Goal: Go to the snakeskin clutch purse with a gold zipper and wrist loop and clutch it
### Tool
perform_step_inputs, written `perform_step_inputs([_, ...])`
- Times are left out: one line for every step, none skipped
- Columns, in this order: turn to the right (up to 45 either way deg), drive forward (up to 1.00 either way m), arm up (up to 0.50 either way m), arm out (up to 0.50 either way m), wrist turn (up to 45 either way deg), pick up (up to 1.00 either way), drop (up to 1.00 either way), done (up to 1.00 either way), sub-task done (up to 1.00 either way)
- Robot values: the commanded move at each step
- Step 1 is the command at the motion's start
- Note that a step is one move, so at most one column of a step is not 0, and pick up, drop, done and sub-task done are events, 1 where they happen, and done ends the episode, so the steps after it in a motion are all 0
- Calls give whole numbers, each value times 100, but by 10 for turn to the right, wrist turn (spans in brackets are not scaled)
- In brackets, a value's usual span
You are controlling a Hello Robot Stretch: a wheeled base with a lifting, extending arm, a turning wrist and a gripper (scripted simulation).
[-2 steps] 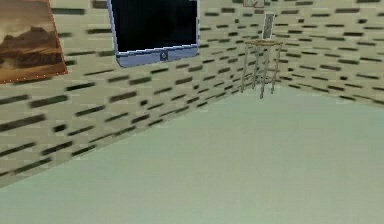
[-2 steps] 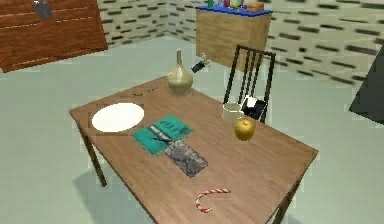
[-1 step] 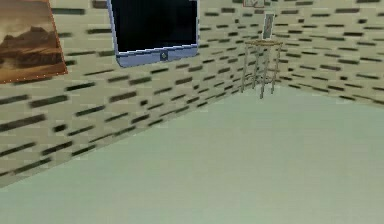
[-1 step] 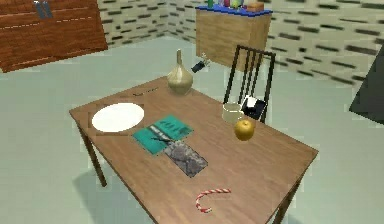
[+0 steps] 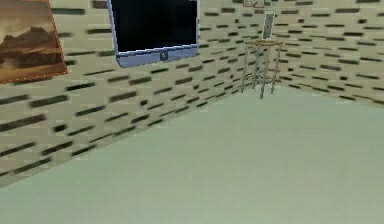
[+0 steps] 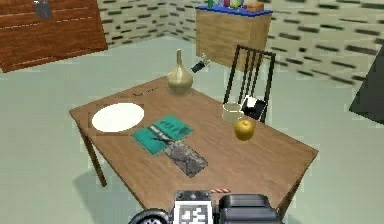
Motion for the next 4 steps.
perform_step_inputs([0, 0, 0, 26, 0, 0, 0, 0, 0])
perform_step_inputs([0, 0, 0, 0, 450, 0, 0, 0, 0])
perform_step_inputs([0, 0, 0, 0, 450, 0, 0, 0, 0])
perform_step_inputs([0, 0, 0, 0, 450, 0, 0, 0, 0])
